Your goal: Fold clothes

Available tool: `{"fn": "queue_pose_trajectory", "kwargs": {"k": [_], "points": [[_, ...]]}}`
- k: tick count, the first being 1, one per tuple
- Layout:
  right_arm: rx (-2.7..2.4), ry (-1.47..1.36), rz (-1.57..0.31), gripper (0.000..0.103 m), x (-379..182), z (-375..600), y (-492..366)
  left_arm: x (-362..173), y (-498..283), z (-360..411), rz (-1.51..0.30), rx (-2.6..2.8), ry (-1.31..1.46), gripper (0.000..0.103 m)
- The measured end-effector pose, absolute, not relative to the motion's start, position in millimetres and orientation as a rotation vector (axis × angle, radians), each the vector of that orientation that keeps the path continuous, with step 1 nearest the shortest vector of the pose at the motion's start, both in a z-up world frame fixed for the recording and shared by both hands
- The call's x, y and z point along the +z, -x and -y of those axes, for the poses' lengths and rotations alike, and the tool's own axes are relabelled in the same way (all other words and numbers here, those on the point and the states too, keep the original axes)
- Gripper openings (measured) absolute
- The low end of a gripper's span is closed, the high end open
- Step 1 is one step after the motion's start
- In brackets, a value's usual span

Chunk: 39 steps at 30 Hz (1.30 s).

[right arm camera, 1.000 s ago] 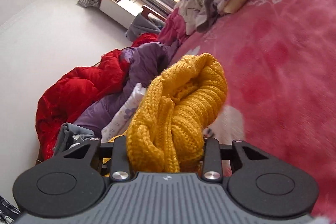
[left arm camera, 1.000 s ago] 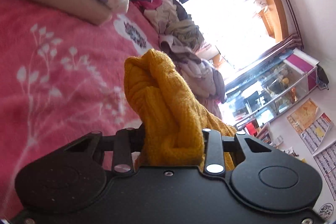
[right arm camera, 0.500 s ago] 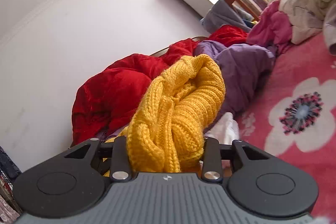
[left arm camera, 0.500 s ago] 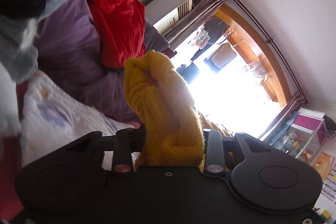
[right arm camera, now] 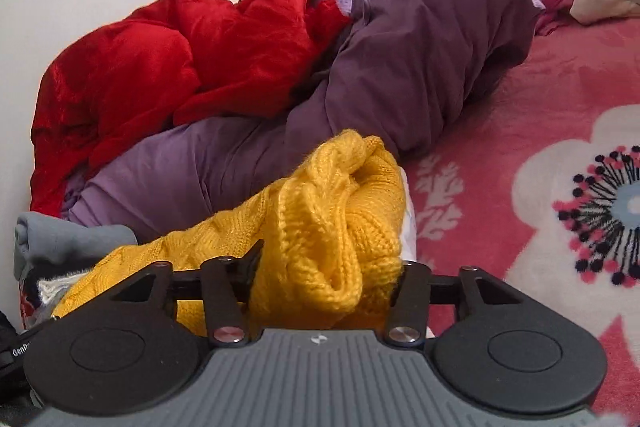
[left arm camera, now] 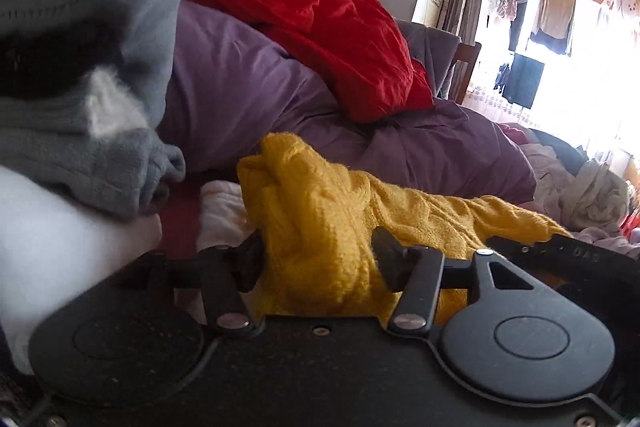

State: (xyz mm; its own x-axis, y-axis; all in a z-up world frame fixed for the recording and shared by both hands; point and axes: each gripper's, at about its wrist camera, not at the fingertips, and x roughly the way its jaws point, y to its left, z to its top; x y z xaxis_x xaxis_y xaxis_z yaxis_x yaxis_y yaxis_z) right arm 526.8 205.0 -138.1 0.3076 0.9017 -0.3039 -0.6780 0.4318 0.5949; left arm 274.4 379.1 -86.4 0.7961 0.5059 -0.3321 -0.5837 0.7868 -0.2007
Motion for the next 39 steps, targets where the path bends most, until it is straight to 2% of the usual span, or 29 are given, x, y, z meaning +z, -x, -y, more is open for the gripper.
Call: {"fn": "queue_pose_trajectory", "kwargs": {"k": [5,8,9,13,15,17,21,26,28,32,33,35,39], "points": [[1.006,-0.264,-0.494,0.063,-110.7,-191.0,-504.4,-72.4,-267.8,-357.2,-0.205,0.764,0.056,0.062],[0.912,-0.188,-0.317,0.077,-91.1,-179.7,-482.3,-67.4,-258.1,-346.9,-0.092,0.670,-0.012,0.061],[0.891,-0.183,-0.262,0.077,-85.5,-176.1,-476.4,-66.4,-256.9,-345.0,-0.065,0.629,-0.031,0.061],[0.986,-0.073,-0.176,0.074,-69.0,-198.0,-472.3,-94.0,-279.2,-364.2,-0.165,0.451,0.056,0.061],[1.030,-0.079,-0.282,0.073,-77.0,-218.4,-483.7,-116.2,-291.4,-380.7,-0.302,0.488,0.111,0.061],[1.041,-0.080,-0.405,0.075,-94.4,-235.5,-495.0,-117.8,-287.6,-386.3,-0.315,0.465,0.112,0.062],[0.995,-0.111,-0.513,0.079,-140.1,-226.6,-502.1,-121.4,-285.1,-379.9,-0.298,0.459,0.057,0.063],[0.942,0.020,-0.458,0.082,-109.9,-220.4,-472.7,-105.7,-271.0,-374.6,-0.263,0.499,0.089,0.065],[0.902,-0.002,-0.489,0.092,-98.9,-203.6,-462.8,-106.1,-273.9,-376.1,-0.249,0.527,0.119,0.069],[0.786,-0.006,-0.554,0.102,-83.5,-171.7,-436.6,-94.5,-263.7,-363.5,-0.262,0.554,0.201,0.077],[0.758,0.000,-0.569,0.102,-80.6,-163.4,-429.2,-92.3,-259.6,-357.0,-0.265,0.553,0.214,0.079],[0.700,0.004,-0.592,0.103,-74.1,-144.8,-412.9,-89.5,-251.5,-340.7,-0.292,0.536,0.263,0.090],[0.585,-0.038,-0.671,0.103,-58.3,-100.6,-378.4,-87.8,-248.3,-304.8,-0.409,0.398,0.348,0.093]]}}
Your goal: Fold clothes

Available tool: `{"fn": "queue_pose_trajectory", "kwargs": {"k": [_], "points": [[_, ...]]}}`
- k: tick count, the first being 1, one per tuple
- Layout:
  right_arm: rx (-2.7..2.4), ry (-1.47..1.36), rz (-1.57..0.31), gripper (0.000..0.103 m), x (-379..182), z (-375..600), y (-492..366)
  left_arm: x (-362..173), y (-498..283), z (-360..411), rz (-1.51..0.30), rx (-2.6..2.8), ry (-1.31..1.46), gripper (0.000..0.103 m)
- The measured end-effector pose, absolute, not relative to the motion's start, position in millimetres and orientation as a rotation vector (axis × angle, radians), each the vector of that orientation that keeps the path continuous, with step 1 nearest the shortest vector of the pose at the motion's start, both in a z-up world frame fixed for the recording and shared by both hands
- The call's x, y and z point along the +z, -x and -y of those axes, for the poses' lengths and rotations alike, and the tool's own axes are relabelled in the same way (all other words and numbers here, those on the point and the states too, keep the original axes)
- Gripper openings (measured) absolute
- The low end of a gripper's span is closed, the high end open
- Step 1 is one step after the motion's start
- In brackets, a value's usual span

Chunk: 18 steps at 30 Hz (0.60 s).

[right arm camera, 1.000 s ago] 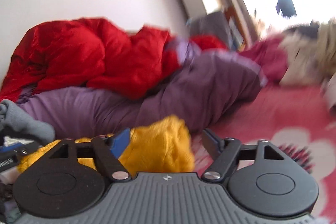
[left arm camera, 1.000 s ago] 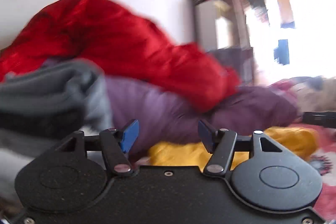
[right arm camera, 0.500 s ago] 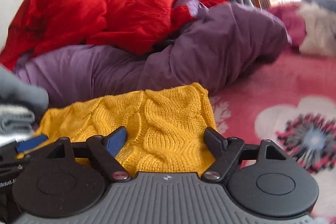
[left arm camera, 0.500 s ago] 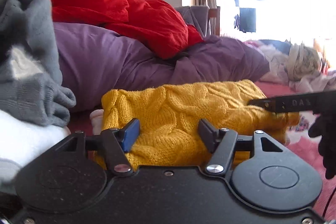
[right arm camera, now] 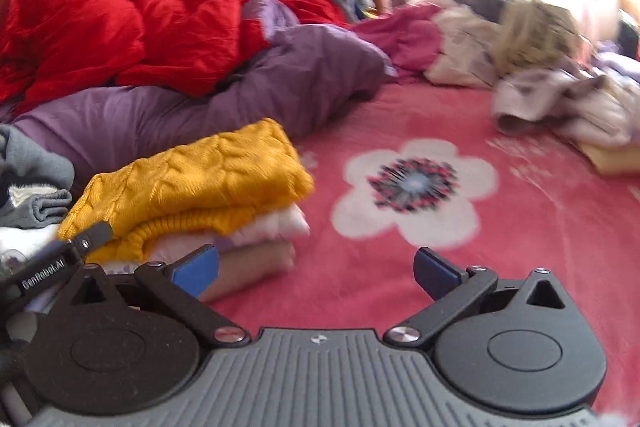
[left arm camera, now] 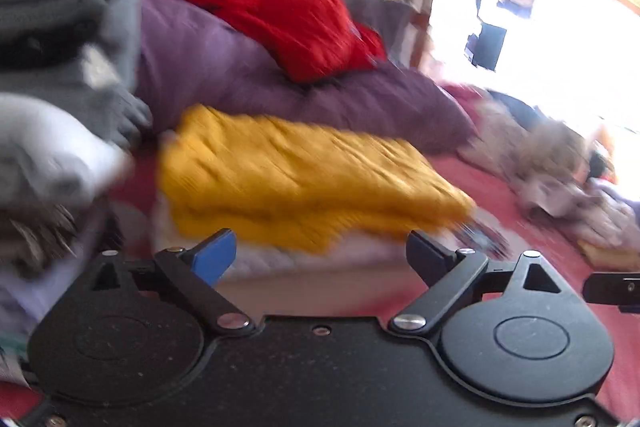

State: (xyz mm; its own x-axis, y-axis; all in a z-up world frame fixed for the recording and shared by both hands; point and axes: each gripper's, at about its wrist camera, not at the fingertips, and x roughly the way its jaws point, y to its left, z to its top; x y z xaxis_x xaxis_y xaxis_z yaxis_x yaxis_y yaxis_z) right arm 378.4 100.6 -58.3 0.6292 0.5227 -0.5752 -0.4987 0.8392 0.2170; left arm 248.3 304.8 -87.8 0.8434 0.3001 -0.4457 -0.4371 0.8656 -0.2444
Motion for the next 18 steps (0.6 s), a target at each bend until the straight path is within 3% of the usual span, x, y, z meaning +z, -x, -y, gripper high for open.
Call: {"fn": "queue_pose_trajectory", "kwargs": {"k": [5,18], "points": [[0.497,-0.011,-0.699,0.103,-36.4,-53.9,-328.8,-85.7,-231.4,-255.1,-0.516,0.281,0.351,0.102],[0.255,0.040,-0.700,0.103,-22.5,63.0,-211.4,-75.5,-148.4,-123.1,-0.670,0.194,0.251,0.103]]}}
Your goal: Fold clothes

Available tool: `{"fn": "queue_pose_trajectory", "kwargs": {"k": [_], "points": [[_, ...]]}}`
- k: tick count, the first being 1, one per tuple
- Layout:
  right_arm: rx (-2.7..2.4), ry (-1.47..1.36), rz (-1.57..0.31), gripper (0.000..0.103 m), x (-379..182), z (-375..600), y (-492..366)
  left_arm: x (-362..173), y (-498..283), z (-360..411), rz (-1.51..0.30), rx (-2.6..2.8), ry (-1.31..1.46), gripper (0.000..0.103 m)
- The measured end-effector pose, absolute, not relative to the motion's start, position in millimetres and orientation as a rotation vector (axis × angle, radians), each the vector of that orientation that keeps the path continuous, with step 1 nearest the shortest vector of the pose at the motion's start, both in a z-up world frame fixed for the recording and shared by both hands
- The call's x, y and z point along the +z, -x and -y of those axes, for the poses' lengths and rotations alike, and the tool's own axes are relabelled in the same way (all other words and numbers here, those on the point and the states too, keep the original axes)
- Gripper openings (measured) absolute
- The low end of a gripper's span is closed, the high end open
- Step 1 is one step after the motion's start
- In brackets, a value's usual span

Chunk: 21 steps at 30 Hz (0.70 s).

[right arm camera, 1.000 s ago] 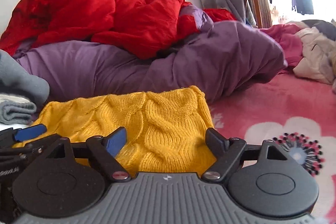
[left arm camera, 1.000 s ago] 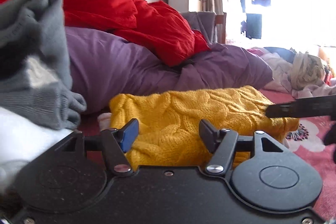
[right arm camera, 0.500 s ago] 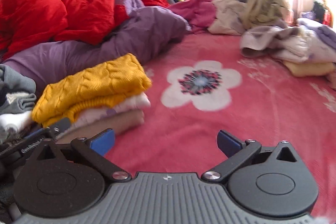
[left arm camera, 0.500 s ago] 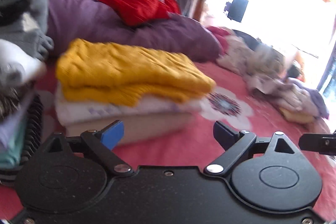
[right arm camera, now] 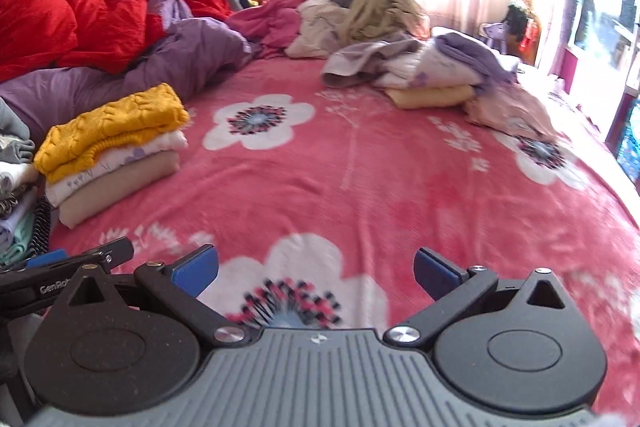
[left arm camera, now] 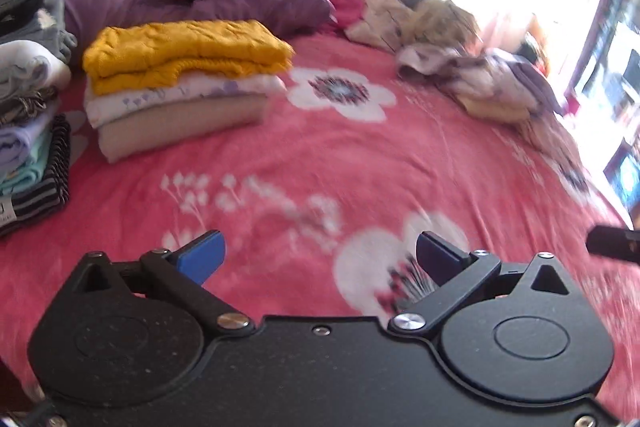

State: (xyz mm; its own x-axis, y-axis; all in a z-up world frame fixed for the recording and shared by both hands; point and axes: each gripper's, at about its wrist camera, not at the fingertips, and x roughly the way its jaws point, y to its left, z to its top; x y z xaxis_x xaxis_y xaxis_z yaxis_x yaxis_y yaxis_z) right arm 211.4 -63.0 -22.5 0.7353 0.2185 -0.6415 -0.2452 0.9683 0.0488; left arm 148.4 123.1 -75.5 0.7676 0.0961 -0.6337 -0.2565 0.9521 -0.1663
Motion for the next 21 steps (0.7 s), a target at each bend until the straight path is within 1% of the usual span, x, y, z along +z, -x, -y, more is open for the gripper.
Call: {"fn": "queue_pose_trajectory", "kwargs": {"k": [7,11,21], "points": [[0.161,0.014,-0.714,0.103,-28.1,124.1,-156.1,-73.1,-107.2,-50.6,-0.679,0.084,0.070,0.103],[0.110,-0.011,-0.721,0.103,-32.5,157.8,-123.1,-68.8,-88.2,-29.0,-0.711,0.012,0.068,0.103],[0.011,-0.105,-0.746,0.103,-44.1,205.6,-52.8,-43.7,-37.0,14.6,-0.682,-0.036,0.028,0.103]]}}
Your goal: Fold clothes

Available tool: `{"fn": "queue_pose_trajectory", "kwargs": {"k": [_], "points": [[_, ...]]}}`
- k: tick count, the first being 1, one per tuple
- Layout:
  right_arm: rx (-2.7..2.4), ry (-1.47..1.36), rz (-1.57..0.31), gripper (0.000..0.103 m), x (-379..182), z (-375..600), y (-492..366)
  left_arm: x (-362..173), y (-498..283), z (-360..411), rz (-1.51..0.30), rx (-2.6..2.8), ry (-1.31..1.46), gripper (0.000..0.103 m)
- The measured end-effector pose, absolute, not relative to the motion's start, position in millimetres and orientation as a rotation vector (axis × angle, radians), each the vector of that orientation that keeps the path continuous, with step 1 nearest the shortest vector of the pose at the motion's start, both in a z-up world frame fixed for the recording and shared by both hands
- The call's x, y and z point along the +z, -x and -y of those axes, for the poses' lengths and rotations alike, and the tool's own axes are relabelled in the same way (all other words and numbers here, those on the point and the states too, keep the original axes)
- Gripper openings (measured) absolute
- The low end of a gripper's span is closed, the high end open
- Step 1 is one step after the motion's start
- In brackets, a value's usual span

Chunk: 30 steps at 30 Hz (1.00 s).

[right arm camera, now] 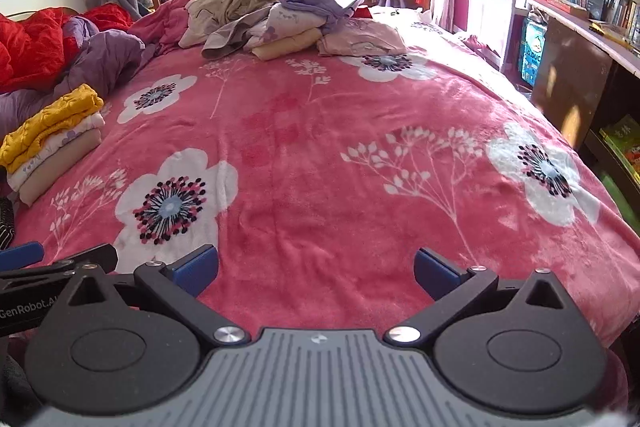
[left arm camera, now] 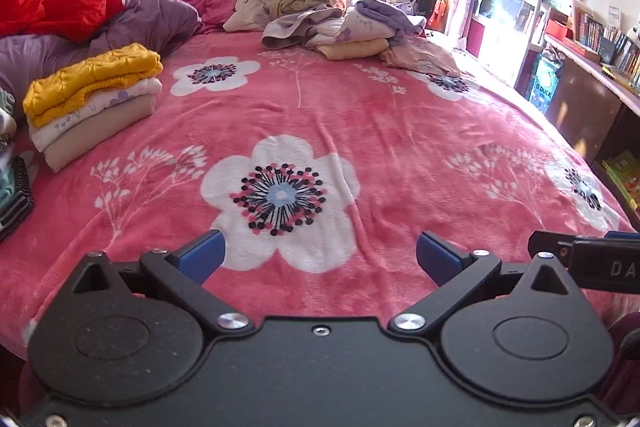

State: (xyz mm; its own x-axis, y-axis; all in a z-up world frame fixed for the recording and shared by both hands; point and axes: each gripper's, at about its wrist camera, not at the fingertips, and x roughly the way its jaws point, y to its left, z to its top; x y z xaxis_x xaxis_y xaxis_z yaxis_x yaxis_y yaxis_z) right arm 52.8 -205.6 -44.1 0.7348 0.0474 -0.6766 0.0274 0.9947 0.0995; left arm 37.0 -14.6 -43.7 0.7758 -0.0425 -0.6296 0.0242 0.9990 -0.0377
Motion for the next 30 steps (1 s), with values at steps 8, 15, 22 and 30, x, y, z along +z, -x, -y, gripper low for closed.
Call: {"fn": "queue_pose_trajectory", "kwargs": {"k": [8,15,22,30], "points": [[0.009,-0.103,-0.744,0.103,-42.1,207.1,-25.1,-28.8,-12.1,24.8,-0.661,-0.014,-0.038,0.103],[0.031,-0.090,-0.730,0.103,-29.3,207.9,-17.0,-24.6,3.4,26.9,-0.638,0.011,-0.033,0.103],[0.069,-0.084,-0.749,0.103,-27.7,202.5,-15.3,-23.5,1.4,20.2,-0.655,-0.007,0.039,0.103],[0.068,-0.068,-0.771,0.103,-32.6,200.1,-13.3,-25.7,3.8,23.0,-0.649,-0.008,0.016,0.103]]}}
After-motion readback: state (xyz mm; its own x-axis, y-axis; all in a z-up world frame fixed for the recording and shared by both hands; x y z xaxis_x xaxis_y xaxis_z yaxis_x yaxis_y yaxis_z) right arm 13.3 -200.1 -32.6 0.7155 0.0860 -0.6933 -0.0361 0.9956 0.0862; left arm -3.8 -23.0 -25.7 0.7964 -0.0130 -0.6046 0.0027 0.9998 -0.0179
